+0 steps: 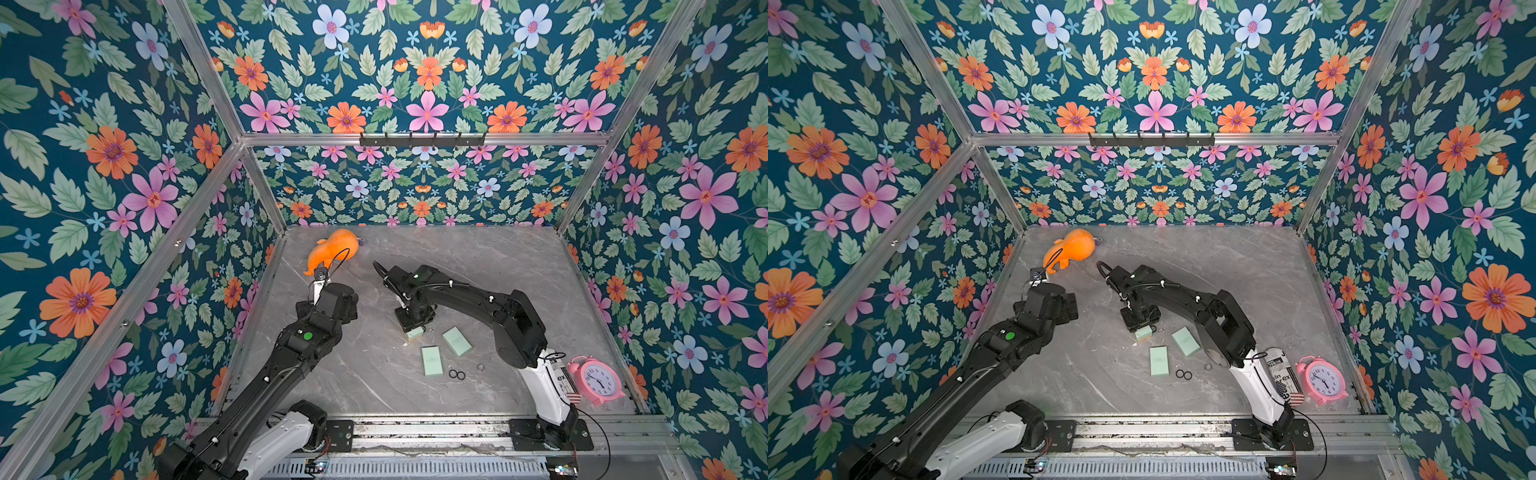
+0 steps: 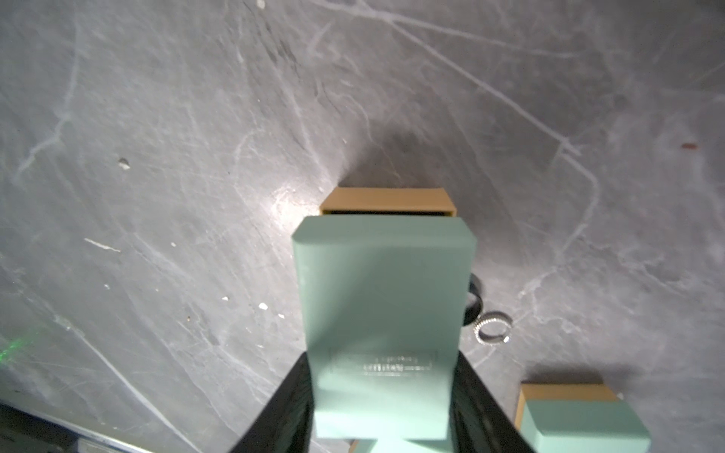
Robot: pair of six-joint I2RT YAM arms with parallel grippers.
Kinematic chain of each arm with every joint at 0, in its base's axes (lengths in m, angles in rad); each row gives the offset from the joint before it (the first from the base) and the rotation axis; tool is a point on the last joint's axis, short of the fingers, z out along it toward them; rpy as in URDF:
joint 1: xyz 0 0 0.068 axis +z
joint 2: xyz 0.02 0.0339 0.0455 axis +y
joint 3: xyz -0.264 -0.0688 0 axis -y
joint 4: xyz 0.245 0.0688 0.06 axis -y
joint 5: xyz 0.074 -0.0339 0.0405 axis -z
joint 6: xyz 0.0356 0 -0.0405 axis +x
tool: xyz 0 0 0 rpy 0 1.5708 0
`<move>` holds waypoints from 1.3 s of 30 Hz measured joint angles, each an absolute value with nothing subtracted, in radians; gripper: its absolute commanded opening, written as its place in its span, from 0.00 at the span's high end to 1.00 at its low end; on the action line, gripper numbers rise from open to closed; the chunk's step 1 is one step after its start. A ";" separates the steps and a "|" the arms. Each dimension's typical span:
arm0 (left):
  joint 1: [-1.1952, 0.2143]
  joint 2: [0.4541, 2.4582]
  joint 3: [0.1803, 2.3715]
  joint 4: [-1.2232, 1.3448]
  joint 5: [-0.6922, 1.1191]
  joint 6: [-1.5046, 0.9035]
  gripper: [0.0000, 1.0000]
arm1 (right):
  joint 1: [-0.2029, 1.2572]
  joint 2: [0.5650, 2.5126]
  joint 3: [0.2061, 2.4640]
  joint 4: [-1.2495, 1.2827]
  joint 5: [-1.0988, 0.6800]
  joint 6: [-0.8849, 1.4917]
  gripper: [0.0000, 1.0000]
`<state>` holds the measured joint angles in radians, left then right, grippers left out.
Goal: Take the rings out of the lift-off lid box
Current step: Close the lid on the jewelry box.
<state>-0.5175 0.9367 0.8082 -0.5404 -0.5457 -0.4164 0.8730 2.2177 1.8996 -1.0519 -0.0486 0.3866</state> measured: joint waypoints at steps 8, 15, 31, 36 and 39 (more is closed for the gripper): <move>-0.512 0.936 0.808 -0.540 -0.545 -0.416 0.00 | 0.873 2.232 1.909 -1.058 -0.046 0.387 0.68; -0.510 0.934 0.808 -0.540 -0.545 -0.416 0.01 | 0.873 2.235 1.910 -1.058 -0.041 0.387 0.68; -0.505 0.934 0.808 -0.540 -0.543 -0.416 0.00 | 0.878 2.217 1.919 -1.079 -0.023 0.390 0.69; -0.503 0.934 0.808 -0.540 -0.542 -0.416 0.00 | 0.880 2.217 1.913 -1.079 -0.023 0.390 0.69; -0.502 0.934 0.808 -0.540 -0.542 -0.416 0.00 | 0.879 2.217 1.907 -1.079 -0.023 0.390 0.69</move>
